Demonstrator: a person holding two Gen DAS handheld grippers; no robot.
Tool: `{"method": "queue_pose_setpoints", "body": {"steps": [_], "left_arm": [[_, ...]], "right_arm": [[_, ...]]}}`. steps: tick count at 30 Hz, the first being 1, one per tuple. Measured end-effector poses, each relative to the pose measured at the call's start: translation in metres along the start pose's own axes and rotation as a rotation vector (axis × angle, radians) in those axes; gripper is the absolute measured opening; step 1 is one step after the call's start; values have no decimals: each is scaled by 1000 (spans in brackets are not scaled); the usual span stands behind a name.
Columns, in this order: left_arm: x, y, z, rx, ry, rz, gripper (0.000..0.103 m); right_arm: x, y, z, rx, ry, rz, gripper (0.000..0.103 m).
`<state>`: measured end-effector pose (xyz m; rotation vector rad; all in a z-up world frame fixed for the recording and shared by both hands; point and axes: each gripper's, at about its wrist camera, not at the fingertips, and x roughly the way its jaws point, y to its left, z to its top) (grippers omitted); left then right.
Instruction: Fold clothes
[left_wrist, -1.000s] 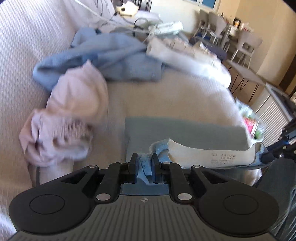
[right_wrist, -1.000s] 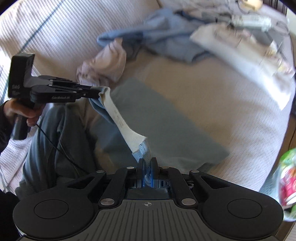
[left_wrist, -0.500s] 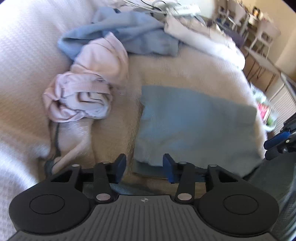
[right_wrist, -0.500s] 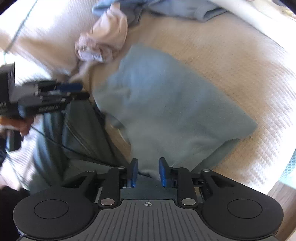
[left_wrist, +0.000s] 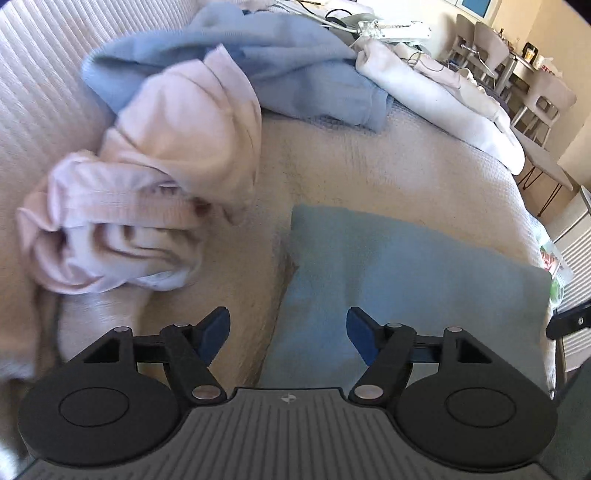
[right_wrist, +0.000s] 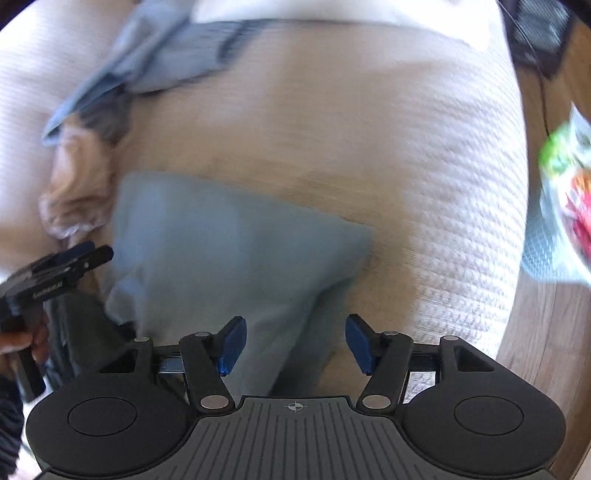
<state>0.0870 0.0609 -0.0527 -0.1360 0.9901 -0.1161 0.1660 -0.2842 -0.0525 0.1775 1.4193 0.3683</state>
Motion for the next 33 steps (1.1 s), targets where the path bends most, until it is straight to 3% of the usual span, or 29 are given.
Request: {"method": "queue_pose_setpoints", "body": {"steps": [5,8,9,11,13,14,15,16,18,26,27,30,33], "left_arm": [[25,0,-2,-40,2,-48,69],[28,-7,-3,-20,-21,-67,63],[28,-9,-3,-10,-33,-75,53],[29,-14,-3,0,-56,-69,49],[29,-16,-4,-19,-63,-68,25],[29,-17,-4,-35,-63,-80,20],[26,-18,-3,-43,-74,-86,11],[23,-21,-2,-38,-89,-99,10],[14,-28,2,-13,-125,-114,10],[-1,-63,63,75,-266,-172,10],[5,-68,70,83,-261,-162,10],[26,-80,85,92,-230,-127,10],[48,-77,86,63,-169,-100,17]], "right_arm": [[18,0,10,7,50,-27,65],[24,5,14,-25,67,-34,66],[23,7,13,-40,58,-41,66],[21,11,11,-71,38,-54,64],[19,15,9,-102,19,-67,53],[18,18,8,-117,9,-74,49],[17,20,7,-132,0,-81,38],[15,22,6,-147,-10,-87,28],[13,26,5,-178,-29,-101,21],[-33,12,18,-183,-245,-199,13],[-42,8,24,-184,-288,-236,13],[-58,-17,45,-94,-333,-203,13],[-46,-32,57,-29,-307,-191,13]]}}
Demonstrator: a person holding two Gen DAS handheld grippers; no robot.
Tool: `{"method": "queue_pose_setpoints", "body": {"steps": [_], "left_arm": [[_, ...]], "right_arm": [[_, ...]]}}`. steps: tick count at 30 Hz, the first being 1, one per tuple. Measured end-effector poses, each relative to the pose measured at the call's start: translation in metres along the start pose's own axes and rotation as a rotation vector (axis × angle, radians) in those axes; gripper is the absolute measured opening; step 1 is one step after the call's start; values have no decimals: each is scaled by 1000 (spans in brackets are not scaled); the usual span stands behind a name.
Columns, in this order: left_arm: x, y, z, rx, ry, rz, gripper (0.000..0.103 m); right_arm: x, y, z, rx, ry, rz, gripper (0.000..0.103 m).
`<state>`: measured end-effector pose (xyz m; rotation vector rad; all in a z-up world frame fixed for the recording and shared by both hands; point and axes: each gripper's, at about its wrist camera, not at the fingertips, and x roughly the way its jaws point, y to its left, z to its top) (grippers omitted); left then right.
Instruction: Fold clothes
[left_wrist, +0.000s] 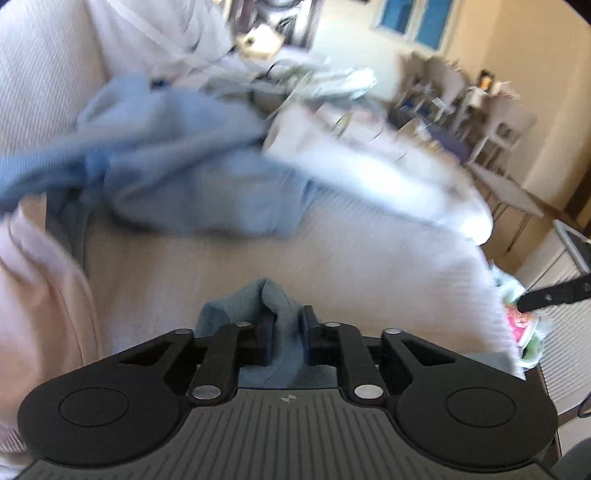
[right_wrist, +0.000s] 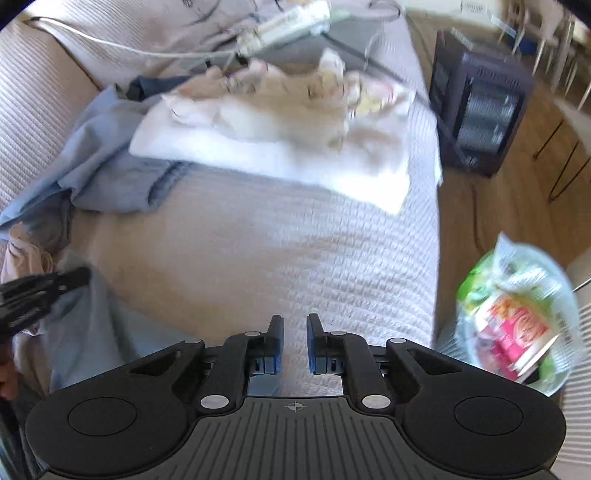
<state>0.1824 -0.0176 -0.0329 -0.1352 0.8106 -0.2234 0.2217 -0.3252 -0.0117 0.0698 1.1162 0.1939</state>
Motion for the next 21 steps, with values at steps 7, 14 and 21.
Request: {"method": "queue_pose_setpoints", "body": {"steps": [7,14,21], "left_arm": [[-36,29,-14,-26,21,-12,59],[-60,38,-18,-1,-6,13,65],[-84,46,-20,-1,-49,30,78]], "right_arm": [[7,-30,-20,154,74,80,38],[-19,-48,-50,205,28,79,60],[-33,-57,-67,218,21,111,61]]}}
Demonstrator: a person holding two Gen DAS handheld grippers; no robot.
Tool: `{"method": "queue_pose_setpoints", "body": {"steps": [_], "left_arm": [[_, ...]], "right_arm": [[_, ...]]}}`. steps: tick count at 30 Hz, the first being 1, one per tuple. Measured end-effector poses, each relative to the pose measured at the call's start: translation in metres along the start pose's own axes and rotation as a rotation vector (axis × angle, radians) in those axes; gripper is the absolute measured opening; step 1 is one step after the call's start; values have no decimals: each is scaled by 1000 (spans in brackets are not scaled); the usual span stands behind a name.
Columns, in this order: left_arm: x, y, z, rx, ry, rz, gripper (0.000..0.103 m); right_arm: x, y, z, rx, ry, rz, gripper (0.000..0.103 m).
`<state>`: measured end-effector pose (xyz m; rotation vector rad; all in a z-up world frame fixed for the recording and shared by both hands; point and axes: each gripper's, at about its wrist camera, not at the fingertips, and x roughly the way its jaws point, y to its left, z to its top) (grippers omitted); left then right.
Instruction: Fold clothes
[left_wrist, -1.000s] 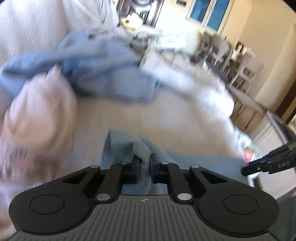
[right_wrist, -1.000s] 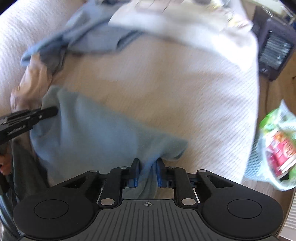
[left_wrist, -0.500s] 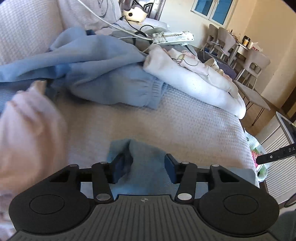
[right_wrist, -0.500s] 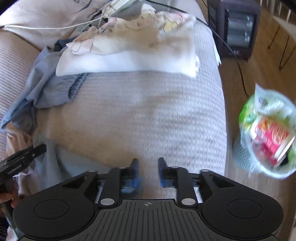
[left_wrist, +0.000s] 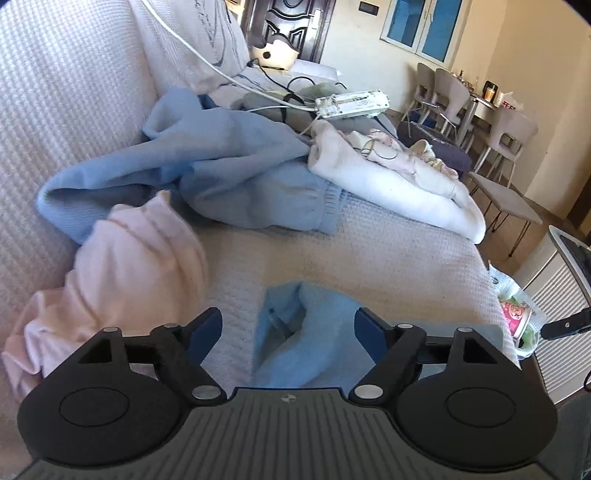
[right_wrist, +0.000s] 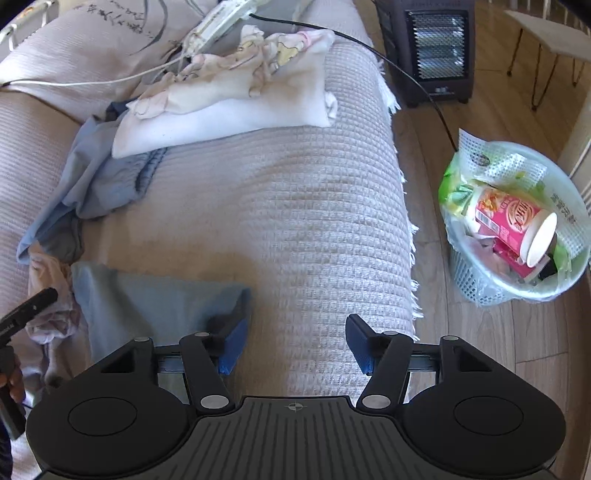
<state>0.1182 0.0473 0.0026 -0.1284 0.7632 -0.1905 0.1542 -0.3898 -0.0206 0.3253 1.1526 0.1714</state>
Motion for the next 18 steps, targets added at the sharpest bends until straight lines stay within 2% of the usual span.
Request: {"method": "queue_pose_setpoints", "body": {"steps": [3,6,11,13,16,18], "left_arm": [[9,2,-7,-7,48,-12,78],[19,3,-13,-15,95,-25,78],[33,5,-26,-10,166,-46,79],[33,4,-30,-6,176,-58,80],[28,3,-33,-12,172,-81,79],[24,2,-35,-16,169,-96,77]], "right_arm": [[6,0,1,11,-3,56,63],[16,7,3,1,0,88,68],[39,33,6,-100,124,175,69],[48,42,7,-127,176,213,73],[69,44,11,-103,252,225,74],[79,46,13,-83,281,194,74]]}}
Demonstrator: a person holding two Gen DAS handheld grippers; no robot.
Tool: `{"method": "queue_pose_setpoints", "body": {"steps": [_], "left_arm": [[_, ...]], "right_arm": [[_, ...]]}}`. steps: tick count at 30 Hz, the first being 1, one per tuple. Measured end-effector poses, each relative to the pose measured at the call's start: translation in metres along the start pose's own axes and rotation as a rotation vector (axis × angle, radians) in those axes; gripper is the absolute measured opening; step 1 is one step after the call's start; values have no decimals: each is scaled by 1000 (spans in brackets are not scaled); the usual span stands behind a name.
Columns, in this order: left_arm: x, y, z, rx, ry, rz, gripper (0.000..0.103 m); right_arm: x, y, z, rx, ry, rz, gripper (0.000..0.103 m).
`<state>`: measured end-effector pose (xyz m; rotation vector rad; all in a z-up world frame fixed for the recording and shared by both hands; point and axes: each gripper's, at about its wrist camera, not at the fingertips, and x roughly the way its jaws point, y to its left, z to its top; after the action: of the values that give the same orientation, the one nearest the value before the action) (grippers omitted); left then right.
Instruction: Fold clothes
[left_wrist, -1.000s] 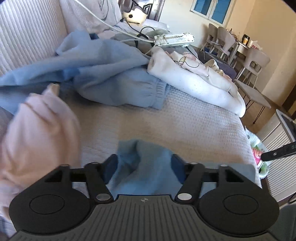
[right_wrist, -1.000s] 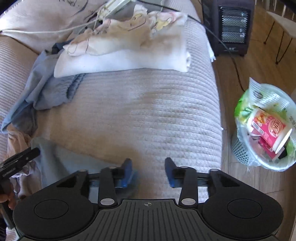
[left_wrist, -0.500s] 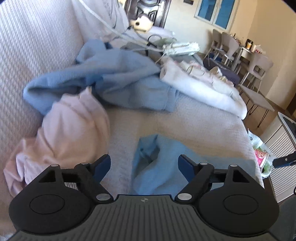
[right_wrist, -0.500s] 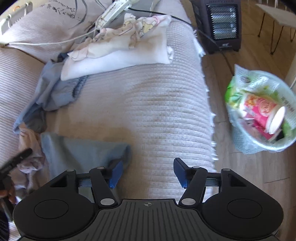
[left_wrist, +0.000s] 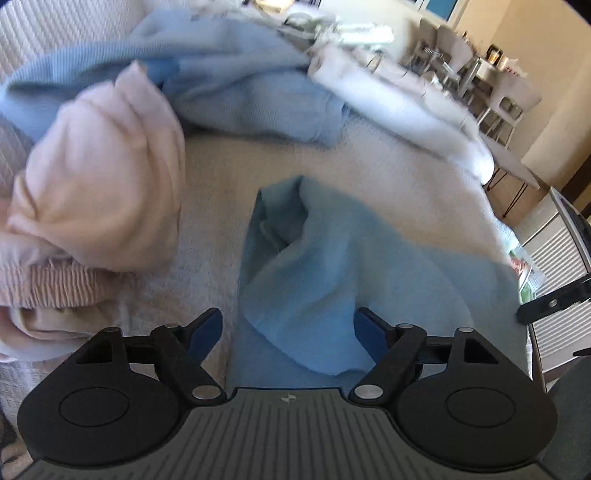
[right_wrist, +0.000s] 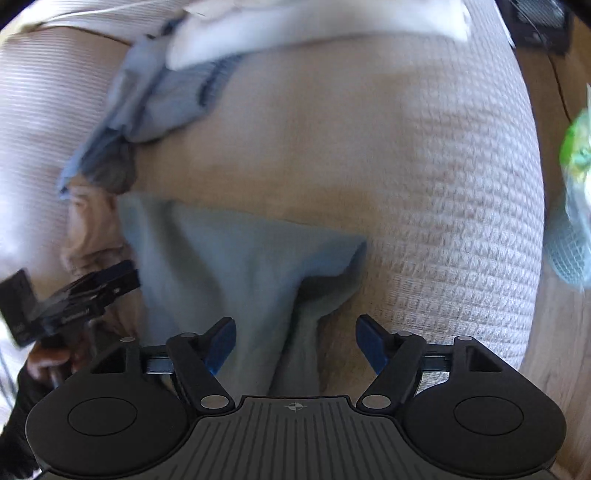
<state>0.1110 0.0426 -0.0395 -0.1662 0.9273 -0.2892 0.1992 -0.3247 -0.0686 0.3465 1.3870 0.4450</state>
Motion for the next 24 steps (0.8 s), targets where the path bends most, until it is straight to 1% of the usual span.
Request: {"method": "queue_pose_setpoints", "body": {"steps": [3,6,8,10,11,12,13,14,15,16,17,20,21,22,24], "left_arm": [[-5,-1,-4,-4,-5,-23,77],[-9,-3,-8,-8,-9,-47,77],[-12,-4,-10,-11,-12,-62,77],[1,0,-10,-27,7,-33,77],[8,2,-11,-42,17,-24,75],[15,4,-11,-58,26,-17,66],[19,7,-12,-76,24,-45,57],[22,9,-13,-108,23,-60,40],[25,12,-14,-140,21,-74,27],[25,14,-15,-169,13,-86,11],[22,16,-16,-197,16,-89,6],[-8,14,-21,-217,5,-121,4],[-21,14,-24,-217,5,-128,4],[-30,13,-27,-213,22,-121,4],[-43,13,-34,-178,61,-88,4]], "right_arm": [[-5,14,-2,-72,-27,-57,74],[-21,29,-8,-151,-58,-117,74],[-28,34,-11,-171,-41,-86,74],[-35,40,-15,-190,-21,-52,74],[-34,44,-16,-187,-5,-49,74],[-32,47,-18,-183,13,-47,74],[-31,51,-20,-180,31,-45,74],[-30,56,-24,-186,39,-45,74],[-28,60,-26,-196,48,-44,74],[-26,65,-29,-207,57,-44,74],[-24,69,-32,-218,62,-56,74],[-19,76,-36,-267,52,-165,74],[-19,78,-38,-273,54,-164,74],[-19,80,-40,-278,57,-161,74],[-19,82,-41,-274,72,-129,74]]}}
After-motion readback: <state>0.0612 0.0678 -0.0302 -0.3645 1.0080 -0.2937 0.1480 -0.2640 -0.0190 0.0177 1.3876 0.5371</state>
